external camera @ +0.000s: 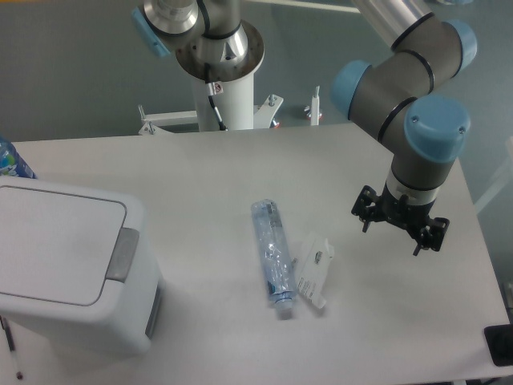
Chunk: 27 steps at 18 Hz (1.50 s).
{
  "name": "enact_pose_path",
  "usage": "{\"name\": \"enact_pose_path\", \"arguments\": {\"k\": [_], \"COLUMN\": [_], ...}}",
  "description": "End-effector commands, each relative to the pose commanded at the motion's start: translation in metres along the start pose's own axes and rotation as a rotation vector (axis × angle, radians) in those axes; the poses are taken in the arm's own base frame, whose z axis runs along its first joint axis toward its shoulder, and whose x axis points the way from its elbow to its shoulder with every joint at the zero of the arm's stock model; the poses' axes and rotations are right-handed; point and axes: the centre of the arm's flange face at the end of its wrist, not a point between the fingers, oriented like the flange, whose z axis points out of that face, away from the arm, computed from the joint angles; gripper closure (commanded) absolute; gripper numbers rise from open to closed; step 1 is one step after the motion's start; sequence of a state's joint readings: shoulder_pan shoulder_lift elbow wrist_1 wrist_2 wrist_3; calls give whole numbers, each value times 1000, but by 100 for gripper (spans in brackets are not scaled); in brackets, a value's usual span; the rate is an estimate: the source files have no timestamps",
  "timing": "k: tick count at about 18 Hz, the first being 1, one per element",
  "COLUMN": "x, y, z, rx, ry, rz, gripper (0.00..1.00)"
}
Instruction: Open the trash can
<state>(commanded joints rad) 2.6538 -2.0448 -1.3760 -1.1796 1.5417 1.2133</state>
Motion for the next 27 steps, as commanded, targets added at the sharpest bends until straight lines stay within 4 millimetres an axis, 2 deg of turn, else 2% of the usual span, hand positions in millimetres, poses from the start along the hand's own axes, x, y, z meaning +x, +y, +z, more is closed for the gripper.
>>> {"name": "enact_pose_path", "arguments": {"k": [11,14,17,21,24,27], "x": [-1,8,14,21,26,43], "y": [-2,5,8,-10,-25,-58], "z": [-1,16,16,0,-20,-50], "rx": [18,91,168,290,400,440], "ry": [-8,27,-26,31,88,87], "rz": [-6,-28,-128,-311,-408,-449], "gripper": [0,0,0,0,0,0]}}
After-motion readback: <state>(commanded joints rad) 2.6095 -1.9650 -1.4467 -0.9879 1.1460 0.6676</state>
